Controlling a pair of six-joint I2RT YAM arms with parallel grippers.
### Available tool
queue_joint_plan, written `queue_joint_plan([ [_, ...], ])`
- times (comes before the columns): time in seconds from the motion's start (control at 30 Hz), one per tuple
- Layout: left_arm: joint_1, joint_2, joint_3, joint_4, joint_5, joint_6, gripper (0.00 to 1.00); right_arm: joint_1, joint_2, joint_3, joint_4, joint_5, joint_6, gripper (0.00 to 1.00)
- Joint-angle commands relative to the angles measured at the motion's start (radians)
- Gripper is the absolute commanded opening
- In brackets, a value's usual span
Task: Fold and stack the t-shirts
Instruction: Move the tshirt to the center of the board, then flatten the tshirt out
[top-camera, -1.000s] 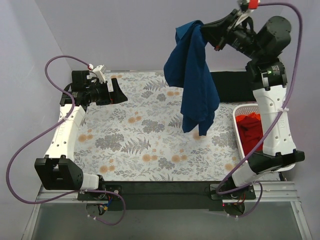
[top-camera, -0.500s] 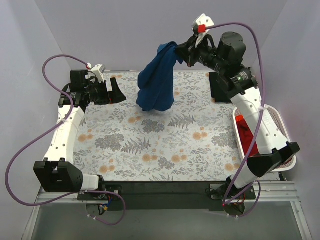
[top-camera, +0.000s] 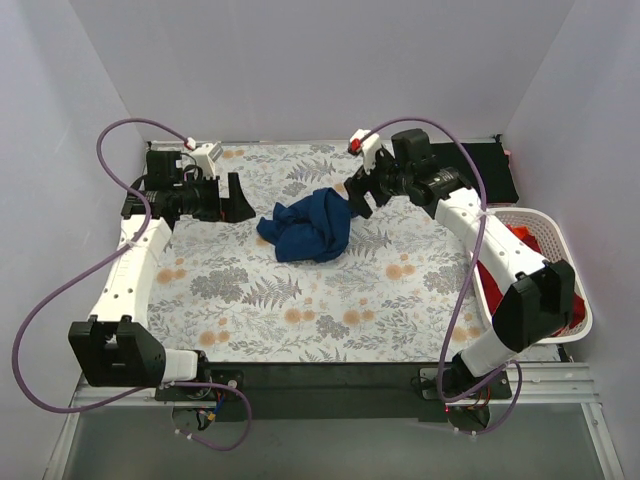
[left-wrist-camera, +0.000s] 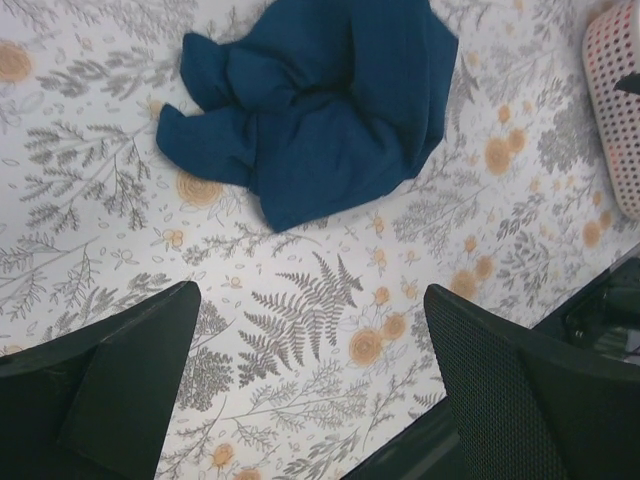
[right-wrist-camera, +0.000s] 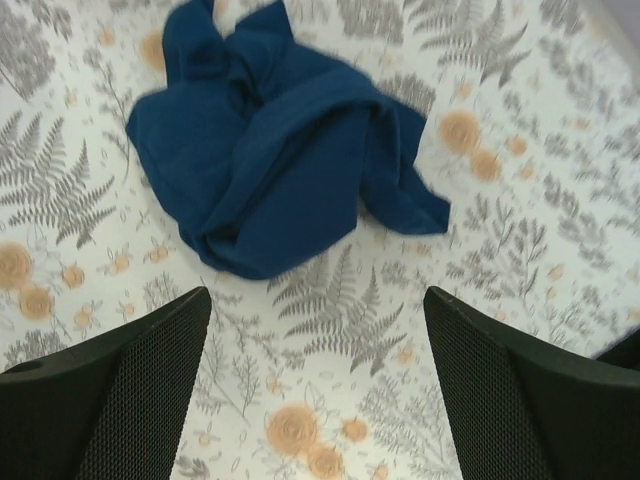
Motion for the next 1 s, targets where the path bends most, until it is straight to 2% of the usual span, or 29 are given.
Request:
queue_joint_plan([
  [0.0, 0.005, 0.025, -0.068, -0.035, 0.032, 0.12, 0.95, -0.02, 0.008, -0.026, -0.107, 0.004, -0.061, 0.92],
  [0.1, 0.003, 0.106, -0.09, -0.019, 0.029, 0.143, 0.93, -0.029, 0.066, -0.019, -0.144, 0.009, -0.057, 0.91],
  [0.2, -0.003, 0.18, -0.049, -0.03, 0.063, 0.144, 0.85, -0.037, 0.138, 0.027, -0.163, -0.029, -0.034, 0.88],
  [0.3, -0.032, 0.239, 0.004, -0.035, 0.068, 0.15, 0.81, -0.04, 0.214, 0.072, -0.161, -0.049, 0.0, 0.85],
  [0.43, -0.134, 0.289, 0.031, -0.027, 0.005, 0.179, 0.75, -0.065, 0.326, 0.141, -0.161, -0.112, 0.035, 0.84],
  [0.5, -0.187, 0.287, 0.016, -0.006, -0.036, 0.19, 0.75, -0.072, 0.353, 0.164, -0.161, -0.128, 0.047, 0.84],
  [0.53, -0.237, 0.289, 0.005, 0.011, -0.059, 0.198, 0.78, -0.075, 0.366, 0.176, -0.163, -0.135, 0.048, 0.84],
  [0.63, -0.297, 0.313, -0.035, 0.066, -0.116, 0.219, 0.82, -0.1, 0.401, 0.222, -0.164, -0.144, 0.035, 0.84],
  [0.8, -0.36, 0.368, -0.087, 0.155, -0.206, 0.212, 0.83, -0.158, 0.464, 0.316, -0.186, -0.168, -0.018, 0.86],
  [0.97, -0.377, 0.428, -0.11, 0.192, -0.268, 0.245, 0.85, -0.169, 0.568, 0.425, -0.242, -0.143, -0.178, 0.86],
])
